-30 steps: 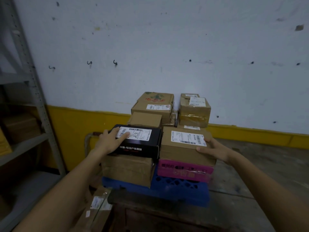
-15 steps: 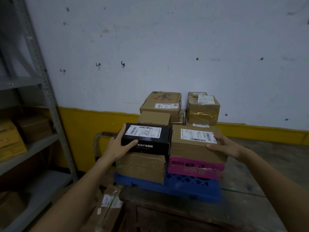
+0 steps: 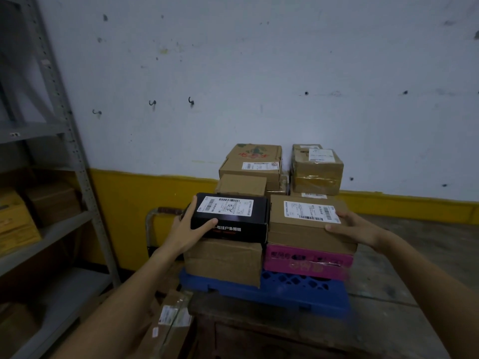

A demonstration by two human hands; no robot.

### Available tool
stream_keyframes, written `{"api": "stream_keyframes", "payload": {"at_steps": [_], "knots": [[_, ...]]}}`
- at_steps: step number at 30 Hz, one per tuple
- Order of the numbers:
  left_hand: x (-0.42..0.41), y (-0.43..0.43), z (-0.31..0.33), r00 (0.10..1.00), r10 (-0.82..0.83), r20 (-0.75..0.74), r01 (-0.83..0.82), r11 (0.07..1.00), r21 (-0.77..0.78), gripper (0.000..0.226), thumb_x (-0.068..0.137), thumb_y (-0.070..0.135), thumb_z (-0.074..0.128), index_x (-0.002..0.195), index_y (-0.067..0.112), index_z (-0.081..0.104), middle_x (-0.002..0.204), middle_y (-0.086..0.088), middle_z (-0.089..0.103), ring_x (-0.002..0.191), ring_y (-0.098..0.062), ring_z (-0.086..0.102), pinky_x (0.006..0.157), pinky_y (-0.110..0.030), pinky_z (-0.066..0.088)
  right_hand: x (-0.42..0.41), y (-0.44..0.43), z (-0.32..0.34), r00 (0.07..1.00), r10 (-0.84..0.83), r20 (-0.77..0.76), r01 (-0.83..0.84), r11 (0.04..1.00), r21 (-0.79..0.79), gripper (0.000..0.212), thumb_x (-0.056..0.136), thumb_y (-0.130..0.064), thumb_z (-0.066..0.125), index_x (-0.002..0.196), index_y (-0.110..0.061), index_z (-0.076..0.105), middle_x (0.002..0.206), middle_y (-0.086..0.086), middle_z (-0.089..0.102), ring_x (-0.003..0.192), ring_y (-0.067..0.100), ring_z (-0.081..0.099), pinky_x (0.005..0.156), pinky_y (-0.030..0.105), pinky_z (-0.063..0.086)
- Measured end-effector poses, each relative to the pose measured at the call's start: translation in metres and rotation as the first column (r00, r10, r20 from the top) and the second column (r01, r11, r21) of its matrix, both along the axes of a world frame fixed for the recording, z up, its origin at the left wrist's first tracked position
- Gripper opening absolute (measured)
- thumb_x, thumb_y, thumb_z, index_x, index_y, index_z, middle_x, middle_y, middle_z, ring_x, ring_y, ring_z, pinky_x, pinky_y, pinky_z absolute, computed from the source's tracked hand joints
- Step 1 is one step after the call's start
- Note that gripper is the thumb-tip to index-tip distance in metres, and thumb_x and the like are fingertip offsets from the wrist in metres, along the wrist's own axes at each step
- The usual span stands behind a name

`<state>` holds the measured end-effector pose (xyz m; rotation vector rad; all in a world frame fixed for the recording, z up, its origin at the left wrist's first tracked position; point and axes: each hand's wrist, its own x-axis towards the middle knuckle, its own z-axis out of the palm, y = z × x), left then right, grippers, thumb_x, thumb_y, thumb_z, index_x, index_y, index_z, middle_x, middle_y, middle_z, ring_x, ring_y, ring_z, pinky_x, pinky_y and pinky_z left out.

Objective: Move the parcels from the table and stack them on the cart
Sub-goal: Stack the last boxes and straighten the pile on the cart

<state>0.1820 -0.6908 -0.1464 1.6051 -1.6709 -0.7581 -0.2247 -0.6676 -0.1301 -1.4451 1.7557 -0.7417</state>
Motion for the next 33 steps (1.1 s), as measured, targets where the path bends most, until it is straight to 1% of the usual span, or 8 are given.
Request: {"api": "stream_keyframes", "payload": {"at_steps": [6,19,21,23,25,28,31,33], "knots": [[-0.006,0.000,-0.001,0.999,0.028,0.018,-0.029,0.999,0.041,0.094,0.071,0.068,0.059,0.143,0.051,0.000,0.156,-0.015,0.007,0.143,-0.035,0.008,0.112,-0.051,0.022,0.000,-0.002,-0.002,1.000,-0.028,-0.004,0.028,1.000,-0.004,0.083,0.076,-0.044,0.071,0.144,-0.020,0.029,0.140,0.007,0.038,0.103,0.018,0.047,0.082,0.030,0.041],[-0.005,-0.004,0.003,1.000,-0.004,0.015,0.003,0.997,0.083,0.086,0.077,0.068,0.051,0.144,0.049,0.001,0.158,-0.009,0.005,0.145,-0.033,0.002,0.113,-0.050,0.018,0.007,-0.001,-0.001,0.997,-0.069,0.023,0.070,0.997,-0.016,0.078,0.074,-0.044,0.073,0.139,-0.024,0.034,0.134,0.004,0.042,0.091,0.011,0.050,0.066,0.023,0.043],[-0.004,-0.005,0.005,1.000,-0.014,0.012,0.013,0.996,0.087,0.084,0.078,0.067,0.050,0.144,0.049,0.001,0.158,-0.008,0.005,0.145,-0.032,0.000,0.113,-0.050,0.017,0.007,-0.001,-0.002,0.998,-0.063,0.011,0.063,0.998,-0.017,0.077,0.075,-0.045,0.071,0.139,-0.024,0.034,0.136,0.005,0.042,0.097,0.015,0.051,0.073,0.028,0.045],[-0.003,-0.007,0.008,1.000,0.000,0.019,-0.002,0.995,0.098,0.084,0.078,0.070,0.048,0.145,0.048,0.002,0.158,-0.011,0.007,0.145,-0.032,0.002,0.114,-0.049,0.017,0.006,-0.001,-0.002,0.998,-0.067,-0.011,0.067,0.998,-0.019,0.077,0.076,-0.049,0.069,0.140,-0.025,0.034,0.141,0.008,0.039,0.112,0.023,0.049,0.092,0.038,0.045],[-0.001,-0.009,0.014,0.996,0.050,0.078,-0.057,0.994,0.091,0.088,0.072,0.078,0.042,0.145,0.049,0.004,0.157,-0.015,0.007,0.144,-0.034,0.009,0.113,-0.049,0.019,0.005,-0.002,0.001,0.993,-0.106,-0.057,0.106,0.994,-0.020,0.078,0.074,-0.059,0.063,0.141,-0.028,0.036,0.149,0.010,0.032,0.129,0.031,0.038,0.107,0.047,0.035],[-0.001,-0.020,0.030,0.948,0.138,0.288,-0.148,0.989,0.012,0.095,0.061,0.088,0.027,0.145,0.050,0.004,0.158,-0.014,0.003,0.143,-0.036,0.013,0.111,-0.054,0.022,0.008,-0.008,0.012,0.960,-0.203,-0.193,0.176,0.973,-0.146,0.076,0.078,-0.064,0.055,0.142,-0.026,0.037,0.154,0.007,0.025,0.142,0.032,0.016,0.115,0.050,0.017],[-0.017,-0.040,0.046,0.873,0.141,0.466,-0.116,0.990,-0.083,0.097,0.057,0.091,0.016,0.144,0.051,0.004,0.158,-0.012,0.005,0.144,-0.036,0.012,0.111,-0.059,0.017,0.019,-0.020,0.022,0.899,-0.235,-0.370,0.112,0.940,-0.323,0.073,0.081,-0.063,0.050,0.142,-0.026,0.037,0.154,0.007,0.027,0.142,0.031,0.016,0.115,0.050,0.017],[-0.035,-0.057,0.055,0.848,0.102,0.520,-0.063,0.994,-0.093,0.097,0.055,0.092,0.013,0.143,0.052,0.004,0.158,-0.013,0.006,0.143,-0.038,0.013,0.111,-0.061,0.013,0.031,-0.031,0.026,0.865,-0.185,-0.466,0.021,0.942,-0.335,0.078,0.079,-0.070,0.045,0.144,-0.029,0.032,0.155,0.008,0.022,0.143,0.029,0.015,0.115,0.051,0.018]]}}
